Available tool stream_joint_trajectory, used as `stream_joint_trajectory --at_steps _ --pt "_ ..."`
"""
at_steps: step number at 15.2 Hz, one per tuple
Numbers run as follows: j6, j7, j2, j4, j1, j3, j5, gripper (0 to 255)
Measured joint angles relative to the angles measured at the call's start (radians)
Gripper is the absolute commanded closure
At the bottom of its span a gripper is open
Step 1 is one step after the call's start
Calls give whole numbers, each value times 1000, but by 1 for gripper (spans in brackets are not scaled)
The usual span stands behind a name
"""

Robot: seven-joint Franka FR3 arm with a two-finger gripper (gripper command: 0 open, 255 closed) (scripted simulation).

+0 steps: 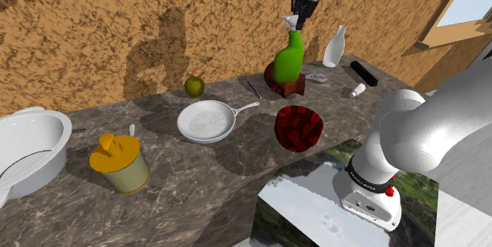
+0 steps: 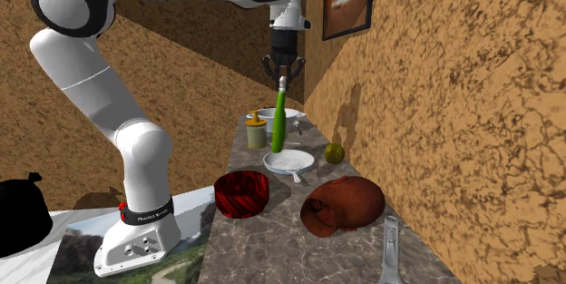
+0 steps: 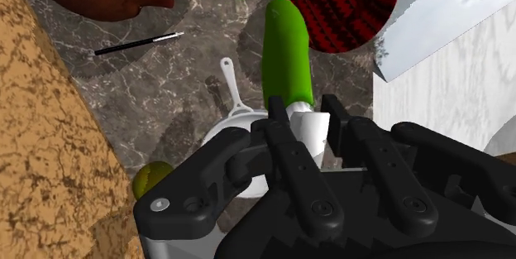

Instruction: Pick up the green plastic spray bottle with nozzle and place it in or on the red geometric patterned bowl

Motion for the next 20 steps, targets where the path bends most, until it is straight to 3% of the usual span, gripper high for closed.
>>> stream_joint_trajectory --at_steps 11,20 --pt "-241 135 -324 -85 -35 161 5 255" --pt "-162 141 -389 -232 -47 162 -3 255"
